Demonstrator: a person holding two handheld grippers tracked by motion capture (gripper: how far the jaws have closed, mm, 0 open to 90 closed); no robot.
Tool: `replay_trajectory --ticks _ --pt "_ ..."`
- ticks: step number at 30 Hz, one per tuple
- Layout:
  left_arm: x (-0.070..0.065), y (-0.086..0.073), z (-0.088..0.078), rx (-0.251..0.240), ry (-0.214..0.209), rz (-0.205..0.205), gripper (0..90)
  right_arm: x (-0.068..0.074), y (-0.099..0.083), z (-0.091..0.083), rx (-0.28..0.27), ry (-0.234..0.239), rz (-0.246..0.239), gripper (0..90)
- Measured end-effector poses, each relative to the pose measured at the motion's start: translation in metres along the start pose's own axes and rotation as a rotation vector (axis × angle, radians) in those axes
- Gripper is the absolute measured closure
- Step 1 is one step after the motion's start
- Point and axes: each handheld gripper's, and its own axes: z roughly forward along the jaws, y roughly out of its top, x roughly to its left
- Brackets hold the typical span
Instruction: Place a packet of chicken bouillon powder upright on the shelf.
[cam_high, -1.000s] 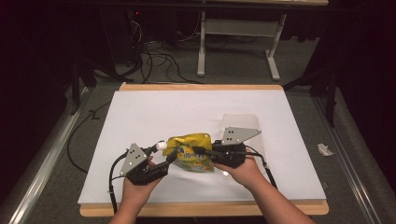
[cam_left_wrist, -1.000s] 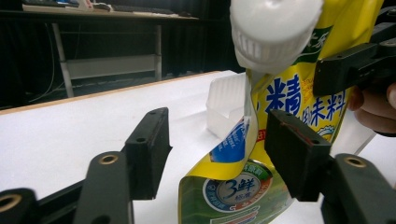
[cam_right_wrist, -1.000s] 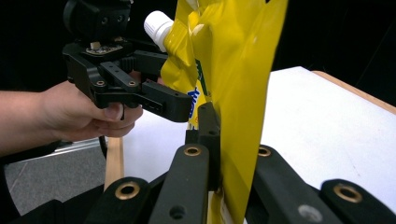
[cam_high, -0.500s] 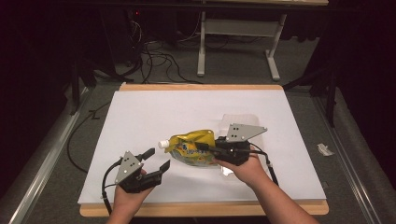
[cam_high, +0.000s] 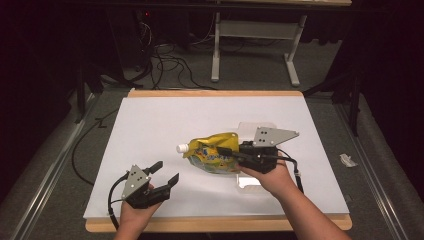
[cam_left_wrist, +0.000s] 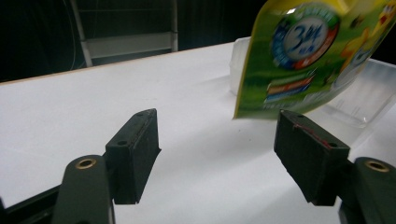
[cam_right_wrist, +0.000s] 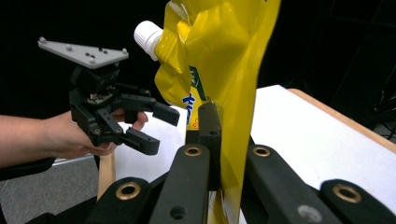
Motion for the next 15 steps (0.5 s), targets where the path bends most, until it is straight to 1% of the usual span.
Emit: replay_trajectory --ticks 2,3,4,5,6,7,9,10,11,12,13,15 --pt "0.001 0.000 0.000 -0.003 0.002 -0.005 31.4 -0.002 0.002 -0.007 -0.007 -0.008 0.004 90.0" --pt "0.001 0.000 0.000 -0.003 0.002 -0.005 31.4 -0.002 0.002 -0.007 -0.007 -0.008 0.004 90.0" --pt "0.001 0.000 0.001 -0.003 0.001 -0.003 31.4 -0.003 0.003 -0.013 -0.017 -0.016 0.006 90.0" --pt "0.001 0.000 0.001 -0.003 0.001 -0.003 31.5 -0.003 0.003 -0.013 -0.017 -0.016 0.006 90.0" --pt "0.000 0.000 0.001 -0.001 -0.003 -0.001 31.5 -0.005 0.003 -0.021 -0.017 -0.032 0.007 90.0" --pt "0.000 0.000 0.001 -0.001 -0.003 -0.001 31.5 -0.005 0.003 -0.025 -0.015 -0.040 0.009 90.0" --pt "0.000 -0.001 0.001 -0.002 -0.006 0.003 31.5 -0.006 0.002 -0.028 -0.015 -0.046 0.012 90.0" --pt "-0.001 -0.001 0.002 -0.002 -0.006 0.009 31.6 -0.008 0.000 -0.037 -0.017 -0.063 0.019 90.0" --pt "-0.001 -0.001 0.002 -0.002 -0.006 0.009 31.6 -0.008 0.000 -0.037 -0.017 -0.063 0.019 90.0" --pt "-0.002 -0.001 0.002 0.003 -0.009 0.020 31.7 -0.010 -0.002 -0.046 -0.017 -0.078 0.027 90.0" --pt "-0.002 -0.001 0.002 0.003 -0.009 0.020 31.7 -0.011 -0.003 -0.050 -0.018 -0.083 0.028 90.0" --pt "-0.002 -0.001 0.002 0.006 -0.010 0.026 31.7 -0.012 -0.004 -0.053 -0.018 -0.089 0.031 90.0"
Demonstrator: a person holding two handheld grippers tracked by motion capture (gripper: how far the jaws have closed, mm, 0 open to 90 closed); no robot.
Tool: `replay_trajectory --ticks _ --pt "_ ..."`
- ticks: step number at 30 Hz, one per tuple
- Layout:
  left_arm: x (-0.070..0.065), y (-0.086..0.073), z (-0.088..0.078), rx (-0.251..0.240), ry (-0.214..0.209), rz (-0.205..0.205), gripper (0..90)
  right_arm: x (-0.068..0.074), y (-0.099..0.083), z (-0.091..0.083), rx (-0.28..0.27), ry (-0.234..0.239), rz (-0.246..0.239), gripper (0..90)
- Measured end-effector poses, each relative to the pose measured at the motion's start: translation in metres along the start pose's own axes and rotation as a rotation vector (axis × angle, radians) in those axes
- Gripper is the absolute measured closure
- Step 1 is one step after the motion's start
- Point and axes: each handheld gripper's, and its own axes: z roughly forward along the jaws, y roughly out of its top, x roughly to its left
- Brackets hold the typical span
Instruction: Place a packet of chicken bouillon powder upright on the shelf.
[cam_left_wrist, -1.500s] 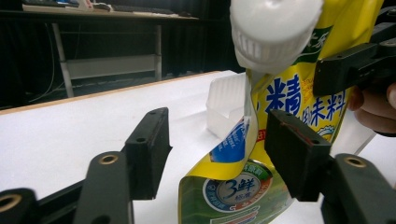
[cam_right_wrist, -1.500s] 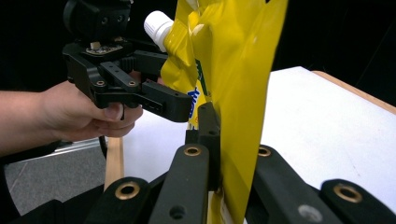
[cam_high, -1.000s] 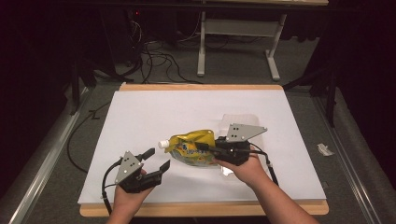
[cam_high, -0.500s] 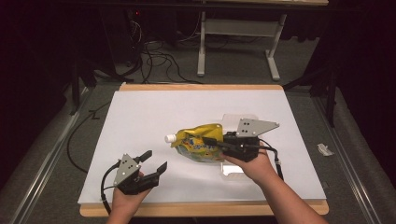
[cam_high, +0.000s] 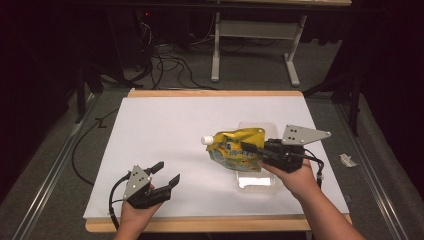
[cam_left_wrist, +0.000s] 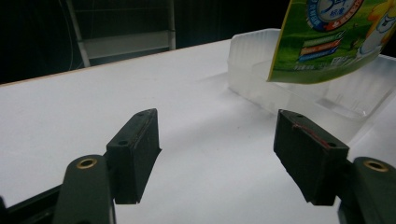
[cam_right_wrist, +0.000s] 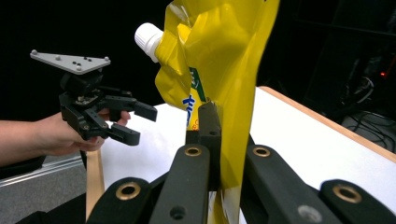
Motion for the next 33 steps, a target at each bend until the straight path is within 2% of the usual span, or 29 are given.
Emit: replay_trajectory --ticks 5,15,25,28,33 --pt "-0.001 -0.001 0.003 0.016 0.002 0.015 31.6 -0.004 -0.007 -0.021 -0.012 -0.037 0.022 90.0" --pt "-0.001 -0.002 0.005 0.029 0.004 0.021 30.0 -0.008 -0.021 -0.049 -0.020 -0.080 0.062 90.0" --pt "-0.002 -0.002 0.005 0.021 -0.020 0.022 26.1 -0.009 -0.032 -0.068 -0.029 -0.105 0.081 90.0" --pt "-0.001 -0.002 0.005 0.022 -0.017 0.019 25.4 -0.008 -0.034 -0.072 -0.041 -0.108 0.096 90.0" --pt "-0.002 -0.002 0.006 0.025 -0.019 0.021 25.3 -0.007 -0.035 -0.073 -0.051 -0.112 0.095 90.0"
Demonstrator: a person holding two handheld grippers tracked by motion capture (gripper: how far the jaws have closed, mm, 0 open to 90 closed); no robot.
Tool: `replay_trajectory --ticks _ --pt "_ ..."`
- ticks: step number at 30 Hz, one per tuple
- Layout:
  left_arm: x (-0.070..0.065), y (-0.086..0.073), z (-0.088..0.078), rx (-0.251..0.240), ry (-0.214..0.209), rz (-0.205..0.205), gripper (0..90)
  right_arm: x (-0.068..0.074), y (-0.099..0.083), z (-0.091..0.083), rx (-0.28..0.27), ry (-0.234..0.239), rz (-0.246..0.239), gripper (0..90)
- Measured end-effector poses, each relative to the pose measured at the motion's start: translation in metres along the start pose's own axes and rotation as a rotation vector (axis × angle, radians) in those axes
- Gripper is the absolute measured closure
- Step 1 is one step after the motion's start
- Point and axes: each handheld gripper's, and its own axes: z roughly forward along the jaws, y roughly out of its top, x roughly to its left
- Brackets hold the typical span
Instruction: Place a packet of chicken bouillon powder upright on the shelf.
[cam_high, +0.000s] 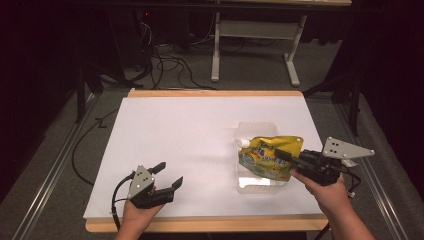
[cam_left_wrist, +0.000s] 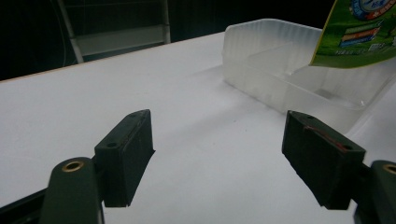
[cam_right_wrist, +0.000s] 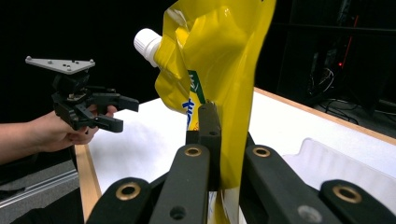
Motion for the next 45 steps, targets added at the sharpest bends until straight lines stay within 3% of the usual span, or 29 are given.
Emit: replay_trajectory --ticks 45 --pt "-0.004 0.000 0.003 0.013 -0.029 0.037 24.9 -0.012 -0.032 0.027 0.040 -0.070 0.076 90.0"
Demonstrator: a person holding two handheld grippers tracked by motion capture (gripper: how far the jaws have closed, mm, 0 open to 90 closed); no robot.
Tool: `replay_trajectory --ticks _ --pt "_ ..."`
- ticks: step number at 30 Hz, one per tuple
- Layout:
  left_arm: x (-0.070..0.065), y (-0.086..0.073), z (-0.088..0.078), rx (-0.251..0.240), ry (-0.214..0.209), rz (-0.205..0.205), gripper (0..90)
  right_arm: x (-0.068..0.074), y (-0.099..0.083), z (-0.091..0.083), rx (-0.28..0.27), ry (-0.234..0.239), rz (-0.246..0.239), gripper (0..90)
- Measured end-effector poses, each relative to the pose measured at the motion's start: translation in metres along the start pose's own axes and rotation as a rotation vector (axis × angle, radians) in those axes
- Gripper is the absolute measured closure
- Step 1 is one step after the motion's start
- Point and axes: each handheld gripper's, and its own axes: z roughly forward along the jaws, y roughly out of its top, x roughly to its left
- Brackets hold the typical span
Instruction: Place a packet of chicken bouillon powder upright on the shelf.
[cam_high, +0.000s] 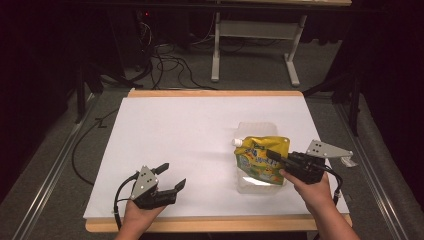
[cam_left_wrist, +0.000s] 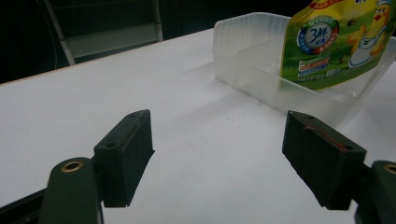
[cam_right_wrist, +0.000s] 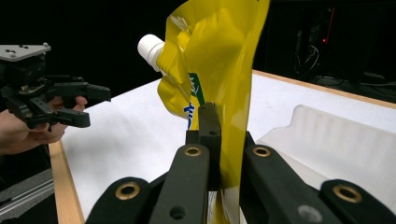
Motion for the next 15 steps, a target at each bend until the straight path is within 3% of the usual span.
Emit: replay_trajectory --ticks 15 --pt "-0.001 0.000 0.001 0.005 -0.006 0.006 24.9 -0.009 -0.019 -0.003 -0.017 -0.010 0.035 89.8"
